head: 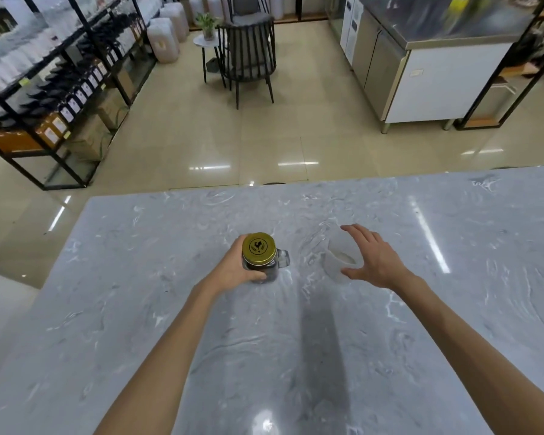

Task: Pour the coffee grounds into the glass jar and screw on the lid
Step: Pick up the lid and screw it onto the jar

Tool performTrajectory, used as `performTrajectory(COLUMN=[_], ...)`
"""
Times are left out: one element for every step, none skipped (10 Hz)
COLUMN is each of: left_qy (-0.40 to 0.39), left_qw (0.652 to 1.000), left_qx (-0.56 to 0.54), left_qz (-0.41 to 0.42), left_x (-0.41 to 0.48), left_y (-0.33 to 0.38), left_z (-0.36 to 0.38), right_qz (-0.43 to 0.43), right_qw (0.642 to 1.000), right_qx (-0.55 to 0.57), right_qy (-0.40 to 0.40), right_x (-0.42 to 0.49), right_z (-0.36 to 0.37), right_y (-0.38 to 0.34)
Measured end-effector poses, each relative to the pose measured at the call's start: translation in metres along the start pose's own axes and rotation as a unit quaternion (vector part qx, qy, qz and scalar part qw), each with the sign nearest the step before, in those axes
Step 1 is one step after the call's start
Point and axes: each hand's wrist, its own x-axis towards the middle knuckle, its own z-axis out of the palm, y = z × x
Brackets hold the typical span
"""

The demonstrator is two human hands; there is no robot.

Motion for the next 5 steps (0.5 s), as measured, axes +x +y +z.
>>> performTrajectory(left_qy=[-0.002,-0.006,-0.012,-0.013,0.033], left_qw=[1.000,0.999,0.999,0.997,0.995], left_qx=[-0.020,-0.035,-0.034,-0.034,0.038], left_qz=[-0.008,-0.020,-0.034,-0.065,-0.089], left_x=[-0.014,-0.027,-0.039,-0.061,-0.093], left_y=[-0.006,-0.004,0.012,0.017,0.024], left_z=[0.008,0.015,0.014,0.016,0.021], right_qz=[-0.011,-0.029,0.004,0.027,0.026], right_qw=[1.000,1.000,0.998,0.994,0.997], right_qx=[0.010,0.002,-0.037,-0.074,-0.068], right_qy=[-0.018,-0.011,-0.045,-0.074,-0.027], right_x=[-0.019,-0.036,-0.039,-0.046,-0.067], right_z=[0.006,0.013,0.006,-0.006,-0.013], right_y=[0.002,-0.002,-0.014,-0.024,-0.034])
